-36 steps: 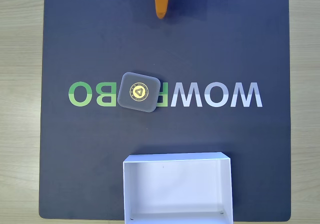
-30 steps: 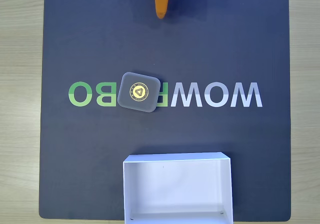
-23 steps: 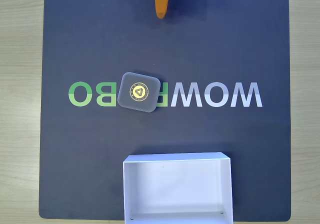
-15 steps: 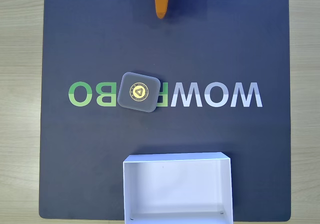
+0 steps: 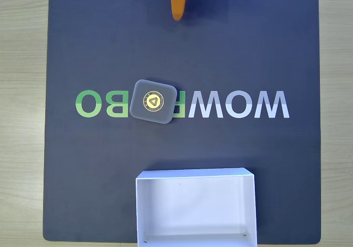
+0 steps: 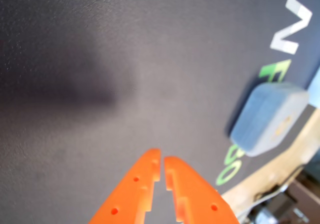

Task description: Grab the usb to bin

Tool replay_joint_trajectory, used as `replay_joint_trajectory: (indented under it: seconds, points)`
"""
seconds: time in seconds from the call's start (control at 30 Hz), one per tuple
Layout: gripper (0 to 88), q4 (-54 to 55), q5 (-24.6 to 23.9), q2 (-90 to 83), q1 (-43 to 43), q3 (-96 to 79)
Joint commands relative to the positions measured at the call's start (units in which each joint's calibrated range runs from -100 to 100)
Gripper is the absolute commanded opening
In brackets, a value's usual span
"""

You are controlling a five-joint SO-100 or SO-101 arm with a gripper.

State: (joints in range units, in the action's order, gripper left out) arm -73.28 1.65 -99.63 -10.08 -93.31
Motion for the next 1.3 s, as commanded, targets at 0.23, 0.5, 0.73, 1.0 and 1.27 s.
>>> replay_joint_trajectory:
  seconds: [0.23,0.5,0.73,1.0,1.27]
  points:
    - [0.9,-0.36,-0.07,0.65,-0.11,1.53]
    - [0.9,-0.36,-0.07,0.65,-0.11,1.53]
    - [0.9,-0.36,-0.13,0.65,-0.11,1.53]
    - [0.9,-0.36,-0.02,0.65,-0.02,1.53]
    - [0.9,-0.36,-0.13,1.5,-0.61,2.07]
